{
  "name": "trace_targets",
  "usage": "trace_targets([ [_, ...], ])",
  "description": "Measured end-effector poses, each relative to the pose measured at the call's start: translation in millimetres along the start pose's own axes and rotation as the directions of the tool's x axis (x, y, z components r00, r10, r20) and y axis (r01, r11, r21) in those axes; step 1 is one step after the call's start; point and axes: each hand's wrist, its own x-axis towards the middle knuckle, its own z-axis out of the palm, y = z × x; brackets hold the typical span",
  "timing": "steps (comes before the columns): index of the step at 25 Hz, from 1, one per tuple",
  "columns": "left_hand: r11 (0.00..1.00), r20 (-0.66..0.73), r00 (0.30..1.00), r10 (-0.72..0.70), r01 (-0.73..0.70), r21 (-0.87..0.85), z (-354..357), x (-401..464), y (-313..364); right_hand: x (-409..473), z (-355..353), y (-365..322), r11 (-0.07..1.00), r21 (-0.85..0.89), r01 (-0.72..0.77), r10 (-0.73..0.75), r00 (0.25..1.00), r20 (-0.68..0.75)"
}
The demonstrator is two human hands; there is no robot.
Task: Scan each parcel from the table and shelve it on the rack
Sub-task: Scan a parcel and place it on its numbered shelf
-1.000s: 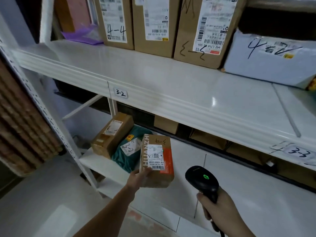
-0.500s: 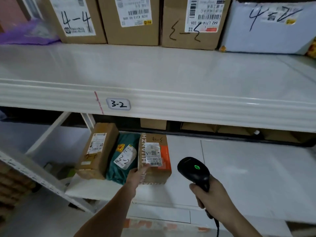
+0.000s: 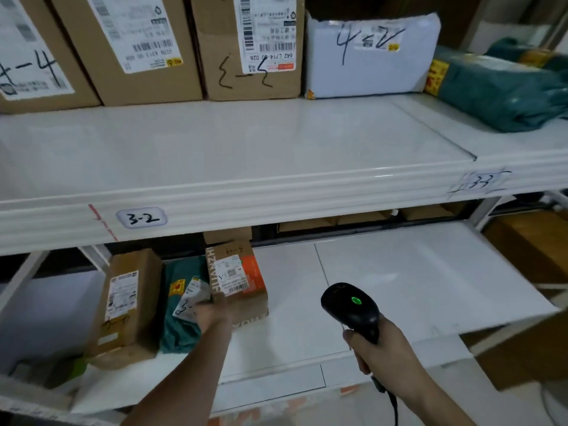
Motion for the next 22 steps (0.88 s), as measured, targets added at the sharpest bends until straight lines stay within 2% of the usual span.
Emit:
trace_targets([
  [1, 0.999, -0.062, 0.998, -0.031, 0.032, 0.015, 3, -10, 4, -4, -8, 2, 1.0, 0.022, -0.013, 0.013, 1.0, -0.023],
  [3, 0.996, -0.068, 0.998, -0.016, 0.022, 0.091, -7, -79, 33, -12, -30, 6, 0.998, 0.052, -0.035, 0.038, 0.997, -0.069],
  [5, 0.982, 0.071, 0.994, 0.078, -0.089, 0.166, -8, -153, 59, -21, -60, 13, 0.995, 0.08, -0.052, 0.06, 0.992, -0.108],
  [7, 0.934, 0.3, 0.928, 0.221, -0.29, 0.208, 17, -195, 68, -31, -94, 24, 0.992, 0.118, -0.053, 0.072, 0.983, -0.166],
  [9, 0.808, 0.544, 0.777, 0.315, -0.521, 0.276, 60, -236, 73, -46, -133, 38, 0.99, 0.136, -0.033, 0.064, 0.971, -0.232],
  [12, 0.58, 0.82, 0.498, 0.283, -0.77, 0.267, 125, -318, 86, -65, -183, 59, 0.993, 0.117, -0.006, 0.041, 0.953, -0.299],
  [14, 0.472, 0.914, 0.317, 0.254, -0.865, 0.169, 170, -387, 92, -85, -225, 80, 0.992, 0.127, -0.015, 0.061, 0.928, -0.367],
  [16, 0.416, 0.957, 0.176, 0.23, -0.907, 0.067, 212, -454, 93, -108, -267, 100, 0.989, 0.145, -0.031, 0.094, 0.884, -0.458],
  [18, 0.381, 0.967, 0.078, 0.242, -0.924, -0.021, 245, -508, 93, -130, -303, 116, 0.986, 0.161, -0.041, 0.125, 0.823, -0.555],
  [22, 0.373, 0.973, -0.021, 0.23, -0.921, -0.108, 311, -605, 66, -180, -375, 151, 0.989, 0.116, -0.094, 0.149, 0.67, -0.727],
])
